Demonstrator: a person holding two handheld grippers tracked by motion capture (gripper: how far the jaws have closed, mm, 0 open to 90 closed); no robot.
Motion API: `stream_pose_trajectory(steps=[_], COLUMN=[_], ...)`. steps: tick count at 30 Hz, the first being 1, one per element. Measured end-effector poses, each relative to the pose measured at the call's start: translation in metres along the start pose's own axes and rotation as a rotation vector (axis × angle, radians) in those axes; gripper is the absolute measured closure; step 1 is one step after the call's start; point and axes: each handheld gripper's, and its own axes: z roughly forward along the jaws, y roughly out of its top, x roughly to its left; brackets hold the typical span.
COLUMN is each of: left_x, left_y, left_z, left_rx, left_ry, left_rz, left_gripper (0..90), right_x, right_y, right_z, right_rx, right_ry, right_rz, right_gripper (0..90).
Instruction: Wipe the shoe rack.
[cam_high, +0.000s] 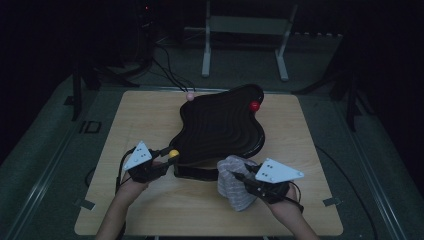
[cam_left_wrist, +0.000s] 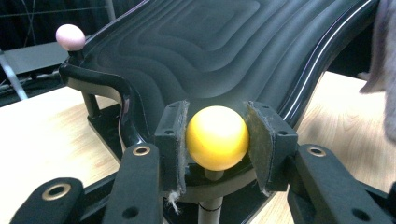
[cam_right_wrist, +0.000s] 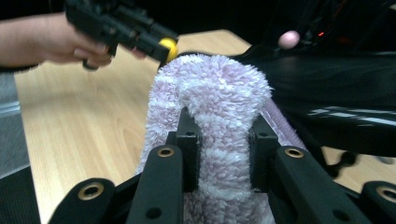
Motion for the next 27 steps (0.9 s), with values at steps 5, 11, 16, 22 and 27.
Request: stream_pose_trajectory(steps=[5, 11, 16, 22, 27], left_x=[0.0, 0.0, 0.001, 0.001, 0.001], left_y=[0.0, 0.0, 0.0, 0.0, 0.0], left_z=[0.0, 0.0, 0.0, 0.0, 0.001], left_rx=[0.0, 0.001, 0.001, 0.001, 0.0], left_ry=[-0.001, -0.004, -0.005, -0.008, -0.012], left_rz=[0.0, -0.001, 0.0, -0.003, -0.004], left_gripper=[59.7, 59.6, 59.6, 59.6, 59.7], right_x=[-0.011, -0.01, -0.02, -0.016, -0.019], right_y=[-0.009, -0.004, -0.006, -0.008, -0.011], right_z=[-0.005, -0.015, -0.021, -0.016, -0.008], right_rx=[0.011, -0.019, -0.031, -0.013, -0.003], right_ry=[-0.038, -0.027, -0.084, -0.033, -0.028], right_rz=[0.033, 0.042, 0.057, 0.065, 0.086], right_gripper=[72.3, 72.3, 72.3, 72.2, 72.2])
